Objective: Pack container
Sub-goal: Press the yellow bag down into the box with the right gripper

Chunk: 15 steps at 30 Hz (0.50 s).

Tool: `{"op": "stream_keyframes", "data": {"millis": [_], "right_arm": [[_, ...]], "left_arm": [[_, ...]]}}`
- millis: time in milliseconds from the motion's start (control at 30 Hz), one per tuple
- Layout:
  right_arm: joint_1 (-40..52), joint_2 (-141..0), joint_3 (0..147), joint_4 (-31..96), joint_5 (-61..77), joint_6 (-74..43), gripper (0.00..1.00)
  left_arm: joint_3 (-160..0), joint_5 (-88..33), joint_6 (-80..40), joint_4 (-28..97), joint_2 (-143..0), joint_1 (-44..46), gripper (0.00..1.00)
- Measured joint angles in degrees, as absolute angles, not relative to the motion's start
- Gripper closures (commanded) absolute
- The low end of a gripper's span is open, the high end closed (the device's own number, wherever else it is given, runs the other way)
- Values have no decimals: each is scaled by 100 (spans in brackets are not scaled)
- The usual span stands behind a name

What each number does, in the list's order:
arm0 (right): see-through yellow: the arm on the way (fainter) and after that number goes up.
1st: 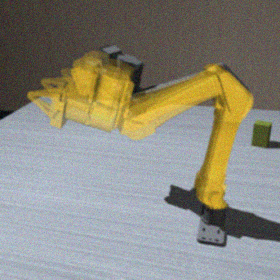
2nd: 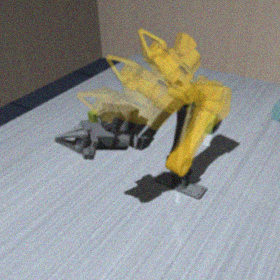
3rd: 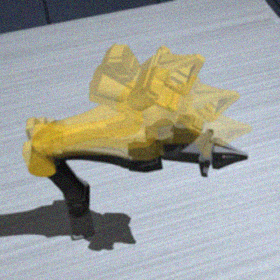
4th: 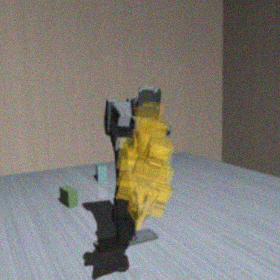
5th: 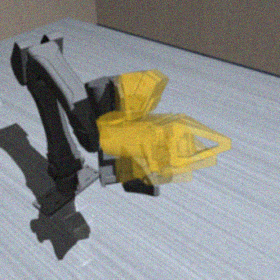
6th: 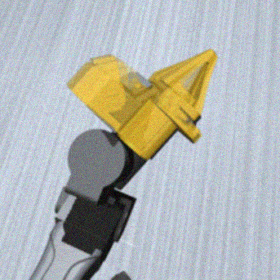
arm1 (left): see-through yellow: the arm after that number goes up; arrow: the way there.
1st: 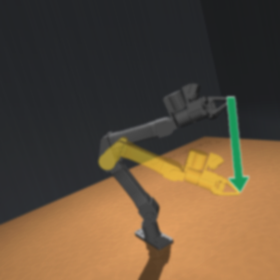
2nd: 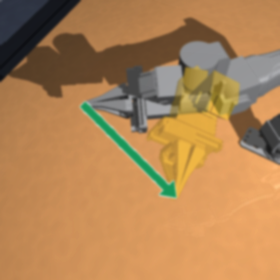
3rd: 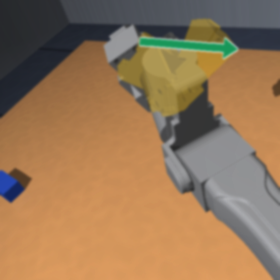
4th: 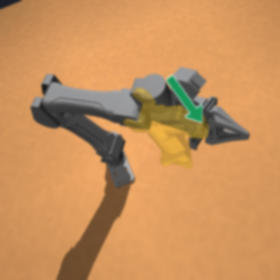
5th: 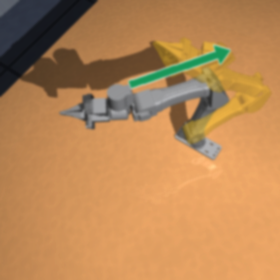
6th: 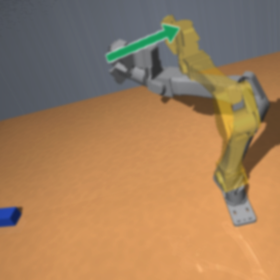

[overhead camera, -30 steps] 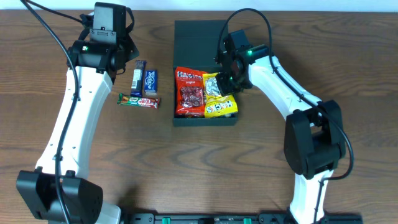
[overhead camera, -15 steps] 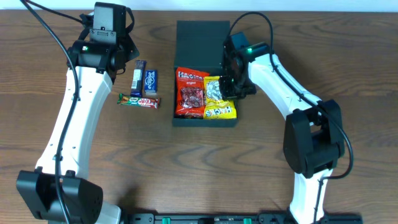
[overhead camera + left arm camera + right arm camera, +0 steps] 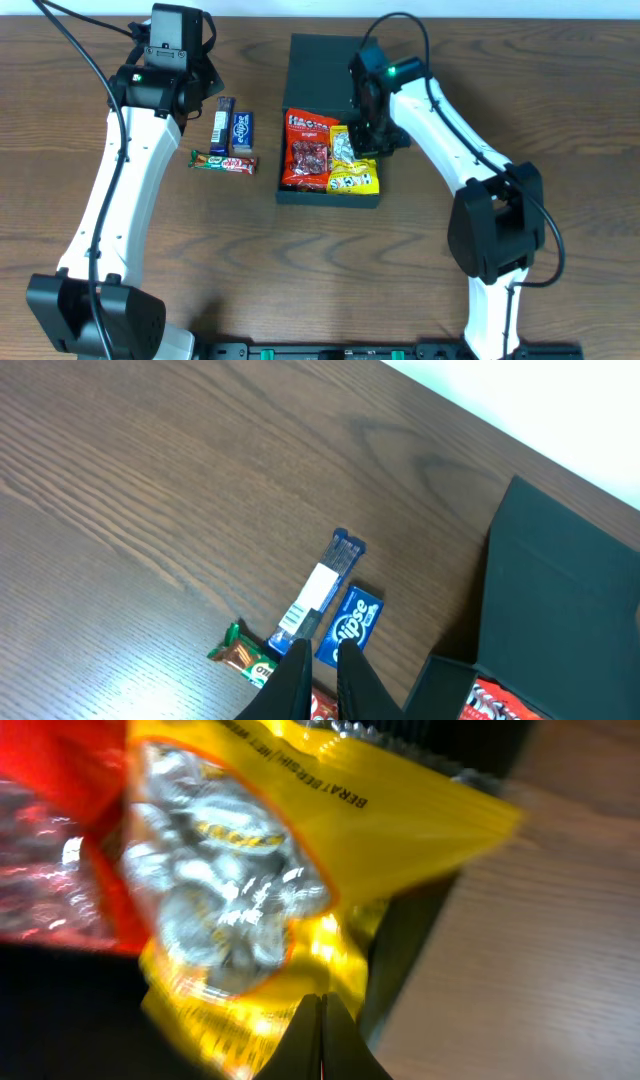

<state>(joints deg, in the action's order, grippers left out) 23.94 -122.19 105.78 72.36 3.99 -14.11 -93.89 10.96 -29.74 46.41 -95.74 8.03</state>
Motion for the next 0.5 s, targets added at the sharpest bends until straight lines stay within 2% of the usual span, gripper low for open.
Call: {"op": "stream_keyframes", "data": {"millis": [233,500], "right_arm": [[2561,-12130,10750,7526,379,-1406,98],[2740,-12097,9795,6963,384,-1404,98]], "left_arm": [[-9389,1096,-2971,4641,-9574,803,91],[-9389,1096,-2971,4635,-9574,803,91]]}}
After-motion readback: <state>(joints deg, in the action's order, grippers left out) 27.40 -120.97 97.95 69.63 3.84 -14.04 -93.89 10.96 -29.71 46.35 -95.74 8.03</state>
